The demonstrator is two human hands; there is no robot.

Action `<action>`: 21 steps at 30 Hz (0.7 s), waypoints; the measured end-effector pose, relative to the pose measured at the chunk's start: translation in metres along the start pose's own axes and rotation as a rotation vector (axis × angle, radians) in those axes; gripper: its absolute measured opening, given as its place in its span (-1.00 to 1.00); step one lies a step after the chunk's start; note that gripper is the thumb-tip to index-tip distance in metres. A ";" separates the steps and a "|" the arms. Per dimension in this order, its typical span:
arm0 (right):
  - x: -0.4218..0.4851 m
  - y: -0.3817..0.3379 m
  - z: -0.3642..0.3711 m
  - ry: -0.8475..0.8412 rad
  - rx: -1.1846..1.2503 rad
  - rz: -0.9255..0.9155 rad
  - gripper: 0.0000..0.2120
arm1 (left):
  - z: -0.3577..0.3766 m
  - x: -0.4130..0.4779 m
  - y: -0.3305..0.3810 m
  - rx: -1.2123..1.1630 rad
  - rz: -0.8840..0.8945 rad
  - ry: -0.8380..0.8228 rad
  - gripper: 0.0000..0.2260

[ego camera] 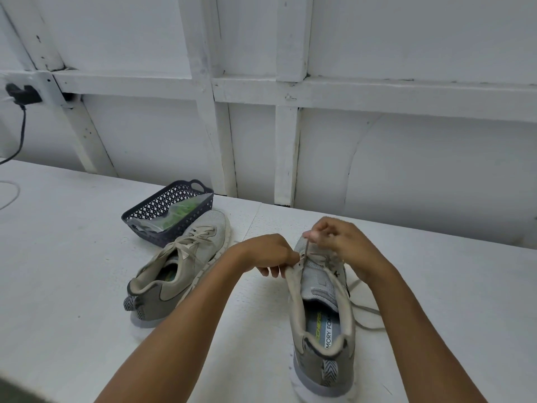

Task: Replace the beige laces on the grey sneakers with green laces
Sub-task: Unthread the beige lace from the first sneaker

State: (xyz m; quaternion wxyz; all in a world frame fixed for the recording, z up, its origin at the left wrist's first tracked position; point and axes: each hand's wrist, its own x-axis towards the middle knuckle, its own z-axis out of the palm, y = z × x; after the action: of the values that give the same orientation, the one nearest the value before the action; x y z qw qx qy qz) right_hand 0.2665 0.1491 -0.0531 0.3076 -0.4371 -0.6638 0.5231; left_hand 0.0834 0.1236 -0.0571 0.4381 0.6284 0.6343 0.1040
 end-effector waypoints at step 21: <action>-0.002 0.001 -0.004 0.081 0.022 0.076 -0.78 | 0.001 0.002 -0.004 -0.024 0.007 -0.014 -0.78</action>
State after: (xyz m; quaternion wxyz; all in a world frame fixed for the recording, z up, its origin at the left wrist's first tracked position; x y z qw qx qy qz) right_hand 0.2708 0.1494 -0.0528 0.3189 -0.4793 -0.6282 0.5234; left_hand 0.0820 0.1239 -0.0610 0.4498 0.6260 0.6277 0.1087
